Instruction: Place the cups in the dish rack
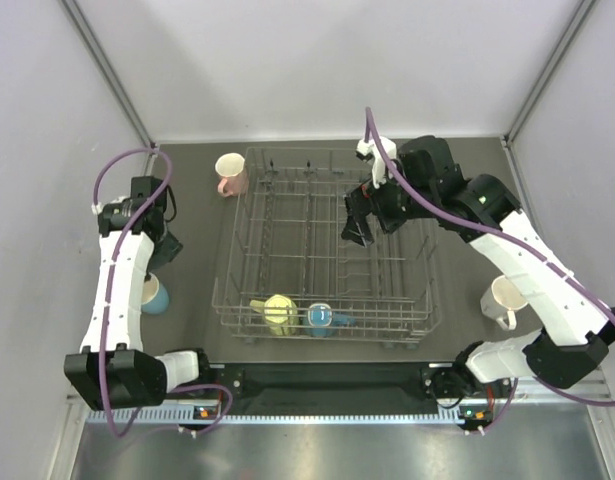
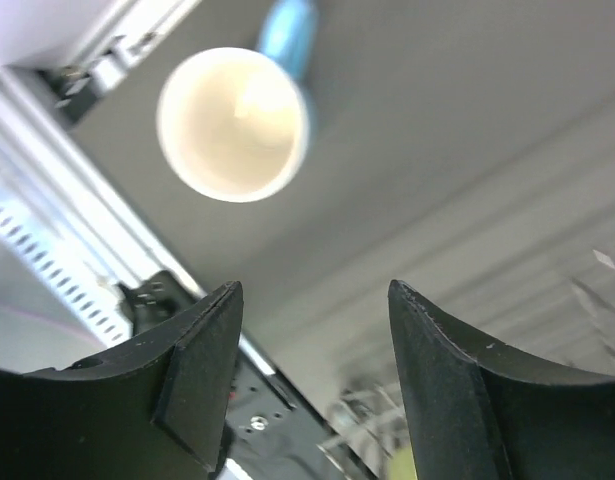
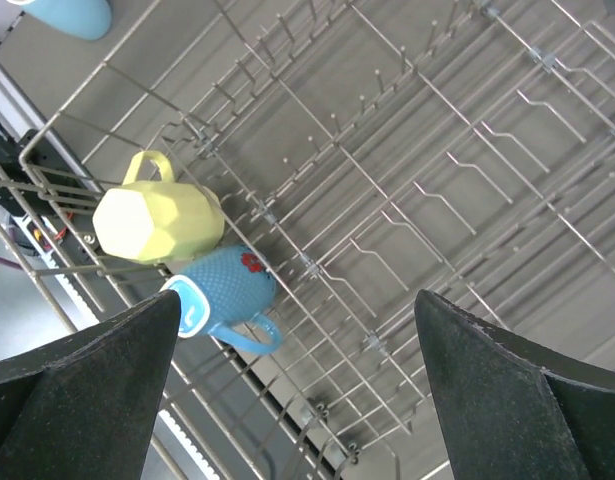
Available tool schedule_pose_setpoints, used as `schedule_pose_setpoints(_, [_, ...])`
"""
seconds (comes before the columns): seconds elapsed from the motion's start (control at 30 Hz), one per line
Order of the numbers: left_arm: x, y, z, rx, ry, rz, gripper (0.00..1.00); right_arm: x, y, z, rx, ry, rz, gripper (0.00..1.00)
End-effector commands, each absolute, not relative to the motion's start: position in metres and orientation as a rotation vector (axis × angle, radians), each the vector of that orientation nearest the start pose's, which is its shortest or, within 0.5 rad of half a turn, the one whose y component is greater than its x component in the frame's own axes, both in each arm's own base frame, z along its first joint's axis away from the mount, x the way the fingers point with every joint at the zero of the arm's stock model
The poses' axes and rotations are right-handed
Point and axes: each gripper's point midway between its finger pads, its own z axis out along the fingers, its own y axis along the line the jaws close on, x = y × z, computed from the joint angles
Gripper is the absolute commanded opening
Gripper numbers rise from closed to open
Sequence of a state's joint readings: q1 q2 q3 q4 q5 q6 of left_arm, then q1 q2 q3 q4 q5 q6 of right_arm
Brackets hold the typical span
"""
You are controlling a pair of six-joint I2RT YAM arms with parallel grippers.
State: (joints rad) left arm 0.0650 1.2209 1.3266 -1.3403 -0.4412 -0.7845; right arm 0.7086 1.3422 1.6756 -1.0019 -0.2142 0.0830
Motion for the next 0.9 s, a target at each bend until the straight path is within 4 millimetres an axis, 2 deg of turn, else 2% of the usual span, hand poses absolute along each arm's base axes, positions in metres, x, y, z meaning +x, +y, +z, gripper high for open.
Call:
schedule_pose_setpoints(0.0, [0.184, 0.087, 0.199, -1.164, 2.422, 0.597, 0.65, 0.228, 0.24, 0.323, -0.78, 2.184, 0.632, 1.0])
schedule_pose_setpoints(0.07, [0.186, 0.094, 0.196, -1.154, 2.412, 0.616, 0.64, 0.227, 0.239, 0.324, -0.779, 2.184, 0.624, 1.0])
schedule_pose_setpoints(0.3, [0.2, 0.095, 0.17, -1.13, 2.407, 0.578, 0.62, 0.226, 0.231, 0.331, -0.811, 2.18, 0.576, 1.0])
schedule_pose_setpoints(0.57, [0.211, 0.101, 0.16, -1.106, 2.413, 0.614, 0.62, 0.224, 0.23, 0.334, -0.808, 2.175, 0.579, 1.0])
schedule_pose_setpoints(0.73, [0.212, 0.1, 0.142, -1.116, 2.434, 0.603, 0.61, 0.225, 0.226, 0.338, -0.806, 2.159, 0.562, 1.0])
schedule_pose_setpoints(0.87, [0.226, 0.103, 0.136, -1.08, 2.415, 0.584, 0.61, 0.224, 0.225, 0.34, -0.804, 2.154, 0.56, 1.0])
